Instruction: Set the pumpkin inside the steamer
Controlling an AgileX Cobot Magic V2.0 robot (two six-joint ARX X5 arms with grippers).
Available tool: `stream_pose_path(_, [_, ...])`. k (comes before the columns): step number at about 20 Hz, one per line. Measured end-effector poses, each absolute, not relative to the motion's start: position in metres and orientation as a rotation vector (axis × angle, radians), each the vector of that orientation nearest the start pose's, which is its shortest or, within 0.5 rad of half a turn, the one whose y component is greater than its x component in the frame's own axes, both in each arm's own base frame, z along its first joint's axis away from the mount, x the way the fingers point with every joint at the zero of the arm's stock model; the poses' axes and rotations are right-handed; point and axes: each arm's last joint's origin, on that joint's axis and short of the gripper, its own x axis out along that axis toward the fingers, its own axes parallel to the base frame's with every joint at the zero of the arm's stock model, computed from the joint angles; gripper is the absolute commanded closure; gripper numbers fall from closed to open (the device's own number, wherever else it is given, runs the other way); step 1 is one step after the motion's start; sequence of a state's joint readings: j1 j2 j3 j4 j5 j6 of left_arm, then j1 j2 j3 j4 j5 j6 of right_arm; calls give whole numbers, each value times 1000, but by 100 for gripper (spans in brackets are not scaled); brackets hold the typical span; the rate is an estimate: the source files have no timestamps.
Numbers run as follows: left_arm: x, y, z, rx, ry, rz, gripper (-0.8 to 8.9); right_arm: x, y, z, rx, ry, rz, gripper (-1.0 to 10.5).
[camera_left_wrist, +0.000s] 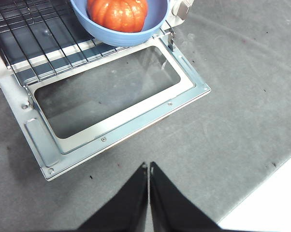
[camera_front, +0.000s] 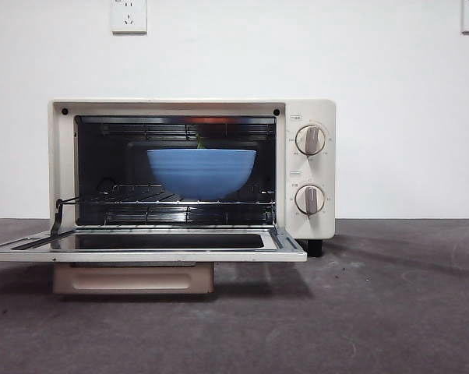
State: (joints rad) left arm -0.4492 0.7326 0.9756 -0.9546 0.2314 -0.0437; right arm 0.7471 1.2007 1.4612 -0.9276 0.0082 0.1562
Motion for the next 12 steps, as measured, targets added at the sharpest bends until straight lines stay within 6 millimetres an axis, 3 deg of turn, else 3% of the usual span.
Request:
stream_pose_path(9, [105,-58,335,39,735,-635,799,122,119,325,-75,735,801,743])
stream_pose_path(12, [105,-58,335,39,735,-635,799,117,116,310,-86,768,794,743])
